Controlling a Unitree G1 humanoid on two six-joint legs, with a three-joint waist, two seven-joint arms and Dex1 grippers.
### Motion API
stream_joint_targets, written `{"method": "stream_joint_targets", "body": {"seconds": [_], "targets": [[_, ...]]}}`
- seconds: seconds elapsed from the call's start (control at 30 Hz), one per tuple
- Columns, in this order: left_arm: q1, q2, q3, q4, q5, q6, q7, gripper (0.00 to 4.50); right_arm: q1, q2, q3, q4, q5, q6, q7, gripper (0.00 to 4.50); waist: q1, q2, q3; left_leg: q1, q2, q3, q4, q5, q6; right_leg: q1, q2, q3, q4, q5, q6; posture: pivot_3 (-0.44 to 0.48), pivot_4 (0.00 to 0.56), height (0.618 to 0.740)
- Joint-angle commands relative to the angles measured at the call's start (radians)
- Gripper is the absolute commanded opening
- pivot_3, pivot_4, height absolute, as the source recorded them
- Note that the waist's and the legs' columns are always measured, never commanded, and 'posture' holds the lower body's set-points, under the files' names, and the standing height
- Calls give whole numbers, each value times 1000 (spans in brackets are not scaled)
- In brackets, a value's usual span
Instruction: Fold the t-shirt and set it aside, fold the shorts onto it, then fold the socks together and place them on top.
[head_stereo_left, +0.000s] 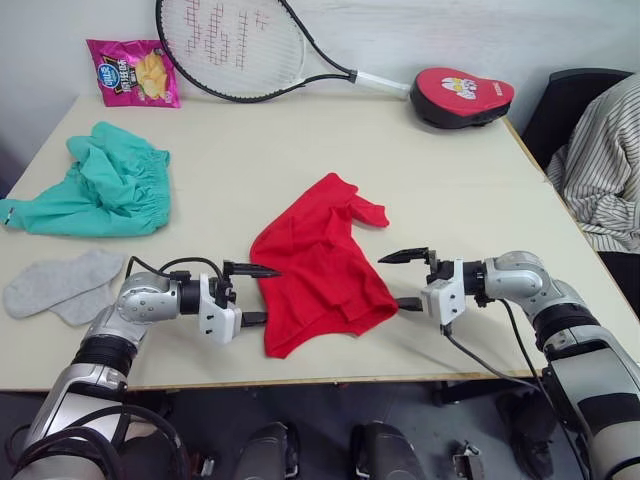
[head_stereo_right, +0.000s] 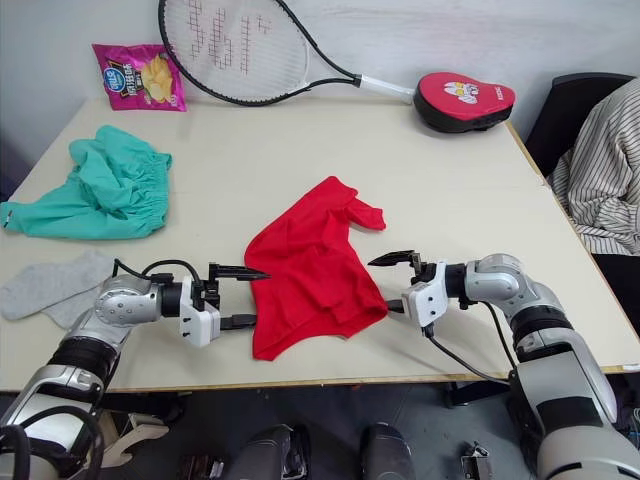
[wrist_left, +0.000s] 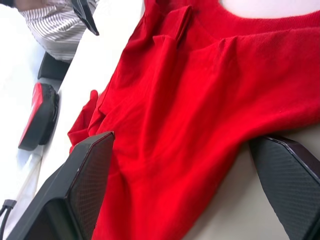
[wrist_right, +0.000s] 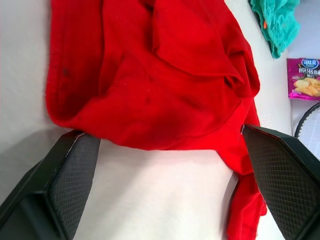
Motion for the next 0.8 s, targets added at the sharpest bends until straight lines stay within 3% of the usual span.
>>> {"method": "stream_joint_targets", "body": {"seconds": [0.03, 0.1, 0.2, 0.33, 0.4, 0.6, 0.73, 0.8], "targets": [[16, -6, -78, 23, 23, -19, -20, 4463, 21, 22, 82, 36, -89, -13, -13, 4500, -2, 1, -3, 0, 0, 0, 0, 0, 0, 0, 0, 0, 0, 0, 0, 0, 150, 740], [13, -9, -89, 27, 15, -16, -19, 4463, 18, 33, 95, 34, -100, -20, -34, 4500, -4, 3, -6, 0, 0, 0, 0, -1, 1, 0, 0, -1, 0, 0, 0, 0, 150, 740], [6, -11, -102, 28, 1, -9, -22, 3867, 15, 46, 113, 35, -102, -26, -44, 4500, -10, 4, -7, 1, 1, 0, 0, -2, 1, 1, 0, -1, 0, 0, 0, 0, 150, 740], [2, -7, -126, 29, -27, -3, -36, 2580, 20, 61, 133, 30, -88, -27, -42, 4325, -18, 4, -7, 1, 1, -1, 0, -2, 1, 1, 1, -2, 0, -1, -1, 0, 150, 740], [2, -5, -135, 30, -36, -2, -39, 1930, 25, 67, 140, 26, -76, -24, -38, 3888, -19, 4, -7, 1, 1, -1, 0, -2, 1, 1, 1, -2, 0, -1, -1, 0, 150, 740], [9, -6, -144, 30, -54, 7, -41, 8, 39, 69, 156, 14, -40, -5, -15, 1677, -20, 7, -8, 1, 1, -1, -1, -1, 3, 2, 1, -2, 0, -2, -2, 0, 150, 740], [24, -1, -140, 19, -85, 29, -50, 0, 60, 53, 172, -8, 36, 12, 54, 184, -20, 8, -8, 1, 1, 0, -1, 0, 4, 2, 1, -2, 0, -2, -2, 0, 150, 740], [36, 9, -137, 4, -107, 40, -59, 0, 76, 40, 177, -33, 96, 32, 104, 25, -20, 8, -8, 1, 1, -1, -1, -1, 4, 2, 1, -2, 0, -2, -2, 0, 150, 740]]}}
